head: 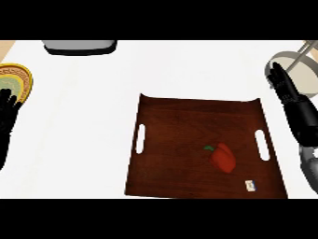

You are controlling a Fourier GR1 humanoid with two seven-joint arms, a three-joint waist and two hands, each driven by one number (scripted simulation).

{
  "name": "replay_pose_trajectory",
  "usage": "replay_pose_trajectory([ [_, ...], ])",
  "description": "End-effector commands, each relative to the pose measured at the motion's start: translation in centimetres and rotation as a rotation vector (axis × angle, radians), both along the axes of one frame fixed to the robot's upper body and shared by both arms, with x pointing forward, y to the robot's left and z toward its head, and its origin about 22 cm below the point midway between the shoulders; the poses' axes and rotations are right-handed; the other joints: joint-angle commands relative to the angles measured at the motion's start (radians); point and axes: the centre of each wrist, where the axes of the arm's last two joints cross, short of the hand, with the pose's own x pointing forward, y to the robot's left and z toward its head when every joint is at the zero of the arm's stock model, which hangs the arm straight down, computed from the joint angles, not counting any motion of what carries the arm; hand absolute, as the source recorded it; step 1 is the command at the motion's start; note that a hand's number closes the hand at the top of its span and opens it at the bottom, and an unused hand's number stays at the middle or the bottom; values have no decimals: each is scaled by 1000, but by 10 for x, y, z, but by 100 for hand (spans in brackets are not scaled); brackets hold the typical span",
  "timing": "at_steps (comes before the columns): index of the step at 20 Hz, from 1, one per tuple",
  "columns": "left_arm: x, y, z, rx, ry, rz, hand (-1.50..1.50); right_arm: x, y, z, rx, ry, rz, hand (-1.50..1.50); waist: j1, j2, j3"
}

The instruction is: Pick the bell pepper from the tray and place it in the tiered basket

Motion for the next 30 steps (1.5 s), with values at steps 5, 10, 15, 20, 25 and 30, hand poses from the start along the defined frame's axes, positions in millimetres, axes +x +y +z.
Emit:
replay_pose_trajectory([
  [5, 19, -61, 11, 0, -93, -159, 0, 29, 67, 29, 416, 19, 631, 150, 65, 52, 0],
  [10, 26, -97, 10, -46, -75, -222, 0, 28, 78, -18, 608, 335, 772, -150, 67, 71, -2],
  [15, 29, -117, -1, -38, -31, -187, 0, 39, 37, -6, 644, 322, 1118, -150, 35, 56, -5],
  [20, 30, -129, -9, -28, -23, -176, 0, 61, -51, 58, 398, 240, 1241, -150, 26, 46, -8],
  [25, 27, -137, -15, -26, -5, -160, 0, 62, -56, 170, -68, 124, 1274, -150, 16, 36, -6],
  [30, 31, -144, -10, -40, -7, -160, 0, 34, -22, 247, -445, -51, 1259, -150, 9, 31, -4],
])
